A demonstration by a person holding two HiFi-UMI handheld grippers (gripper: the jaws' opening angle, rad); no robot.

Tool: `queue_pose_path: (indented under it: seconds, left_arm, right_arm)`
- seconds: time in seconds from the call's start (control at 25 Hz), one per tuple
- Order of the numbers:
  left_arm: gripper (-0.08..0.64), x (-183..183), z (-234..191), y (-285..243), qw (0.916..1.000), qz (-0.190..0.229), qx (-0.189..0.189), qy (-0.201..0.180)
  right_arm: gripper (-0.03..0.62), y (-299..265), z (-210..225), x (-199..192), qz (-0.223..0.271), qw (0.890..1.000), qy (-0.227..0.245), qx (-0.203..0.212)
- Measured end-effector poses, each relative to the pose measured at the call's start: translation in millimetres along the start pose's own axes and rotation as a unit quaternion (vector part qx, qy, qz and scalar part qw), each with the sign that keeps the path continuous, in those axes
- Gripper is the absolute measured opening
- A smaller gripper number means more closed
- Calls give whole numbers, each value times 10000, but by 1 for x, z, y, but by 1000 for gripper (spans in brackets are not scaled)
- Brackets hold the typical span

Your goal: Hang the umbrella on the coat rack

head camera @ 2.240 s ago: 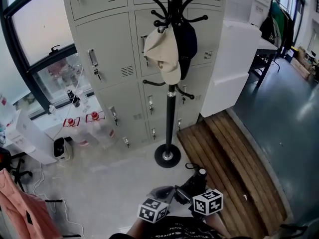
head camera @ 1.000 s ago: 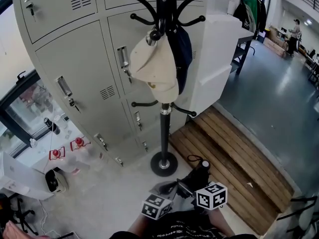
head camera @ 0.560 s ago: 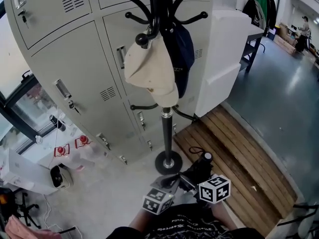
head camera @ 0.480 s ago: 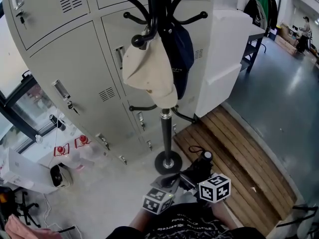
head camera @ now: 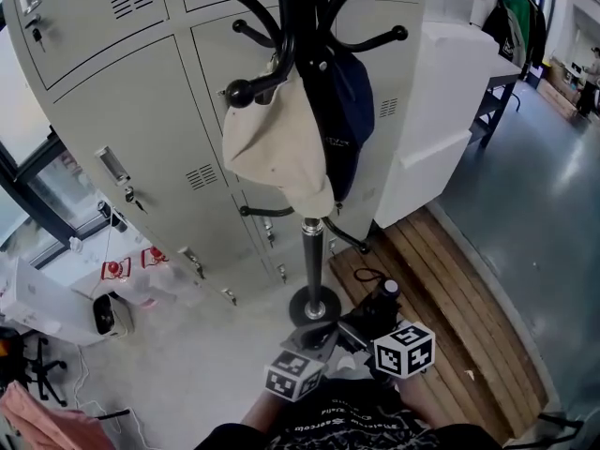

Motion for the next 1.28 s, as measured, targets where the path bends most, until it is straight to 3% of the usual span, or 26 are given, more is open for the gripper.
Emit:
queue_pose_path:
  seconds: [0.52, 0.8, 1.28]
  left_arm:
    - [28, 21, -12, -23, 9984, 298, 438, 188]
    - [28, 22, -16, -33, 9971, 278, 661, 243]
    - [29, 15, -19, -39, 9964, 98, 795, 285]
  right_arm:
    - [296, -13, 25, 32, 12, 9982, 185, 565]
    - [296, -23, 35, 32, -190, 9956, 160, 906]
    - [296, -30, 41, 22, -468, 9925, 25, 1133]
Point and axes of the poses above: the fingertips, and each gripper's own axes: y backward along the fingers, z to its right, x out of its top, the point moved 5 cm from there along y, backward along the fingers, and after that the axes turned 1 degree about z, right-handed, at the moved point
